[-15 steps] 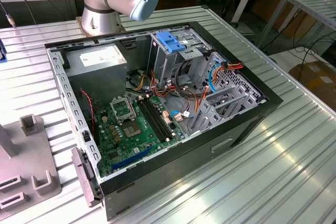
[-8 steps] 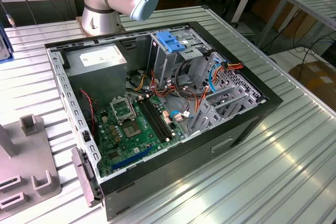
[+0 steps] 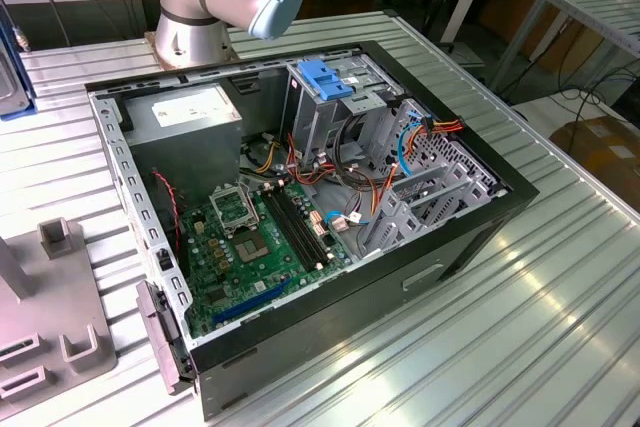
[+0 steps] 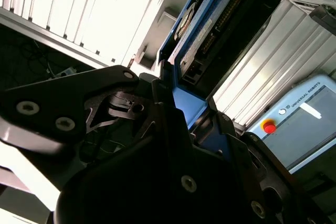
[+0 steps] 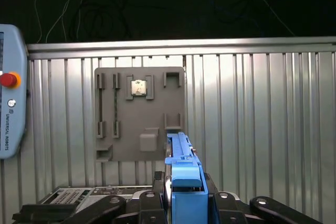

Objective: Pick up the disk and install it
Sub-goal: 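Pick up the disk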

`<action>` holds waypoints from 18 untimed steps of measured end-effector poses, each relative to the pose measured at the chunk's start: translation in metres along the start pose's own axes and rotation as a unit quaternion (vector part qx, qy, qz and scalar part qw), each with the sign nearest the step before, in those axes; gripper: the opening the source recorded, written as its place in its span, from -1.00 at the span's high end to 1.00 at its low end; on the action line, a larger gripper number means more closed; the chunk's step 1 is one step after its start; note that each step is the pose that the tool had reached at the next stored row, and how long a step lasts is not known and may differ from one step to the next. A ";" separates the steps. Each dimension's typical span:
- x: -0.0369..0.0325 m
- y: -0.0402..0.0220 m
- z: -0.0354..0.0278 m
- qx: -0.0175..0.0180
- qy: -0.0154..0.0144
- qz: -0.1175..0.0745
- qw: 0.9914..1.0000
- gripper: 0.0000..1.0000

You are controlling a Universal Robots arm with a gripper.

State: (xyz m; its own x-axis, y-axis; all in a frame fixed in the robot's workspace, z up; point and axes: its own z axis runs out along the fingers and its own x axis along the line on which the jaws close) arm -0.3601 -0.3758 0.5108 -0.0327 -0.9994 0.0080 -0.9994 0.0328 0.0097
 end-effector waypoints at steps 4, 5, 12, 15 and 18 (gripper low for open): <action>-0.0002 -0.0047 -0.0001 0.000 0.000 0.000 1.000 0.25; -0.0002 -0.0056 -0.0001 0.000 0.000 0.000 1.000 0.25; -0.0004 -0.0122 -0.0002 0.000 0.000 0.000 1.000 0.25; -0.0005 -0.0154 -0.0002 0.000 0.000 0.000 1.000 0.25; -0.0007 -0.0208 -0.0002 0.000 0.000 0.000 1.000 0.25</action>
State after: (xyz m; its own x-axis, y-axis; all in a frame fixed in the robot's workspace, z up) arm -0.3393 -0.3758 0.5108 -0.0327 -0.9994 0.0080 -0.9994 0.0328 0.0098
